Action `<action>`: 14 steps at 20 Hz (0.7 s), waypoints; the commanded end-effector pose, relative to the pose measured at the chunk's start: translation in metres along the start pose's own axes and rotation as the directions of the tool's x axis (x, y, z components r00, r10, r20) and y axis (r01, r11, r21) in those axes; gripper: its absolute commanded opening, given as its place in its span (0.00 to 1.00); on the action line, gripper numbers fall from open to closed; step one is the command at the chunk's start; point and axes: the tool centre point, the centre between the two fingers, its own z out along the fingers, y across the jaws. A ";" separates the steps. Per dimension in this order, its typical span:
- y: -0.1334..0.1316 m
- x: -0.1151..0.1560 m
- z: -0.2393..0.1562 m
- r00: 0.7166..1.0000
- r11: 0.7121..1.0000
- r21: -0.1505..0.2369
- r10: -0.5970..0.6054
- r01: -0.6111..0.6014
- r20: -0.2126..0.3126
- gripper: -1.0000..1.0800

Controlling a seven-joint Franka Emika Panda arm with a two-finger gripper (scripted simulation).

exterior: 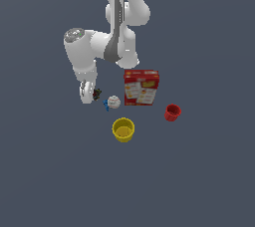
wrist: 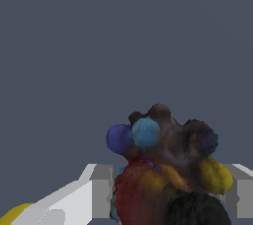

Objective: Pick up a designated object from a clutter of objects.

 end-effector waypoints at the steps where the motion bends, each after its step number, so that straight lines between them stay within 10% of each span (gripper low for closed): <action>1: -0.009 -0.004 -0.021 1.000 1.000 -0.001 0.001 -0.001 -0.003 0.00; 14: -0.062 -0.032 -0.132 1.000 1.000 -0.004 0.001 -0.001 -0.003 0.00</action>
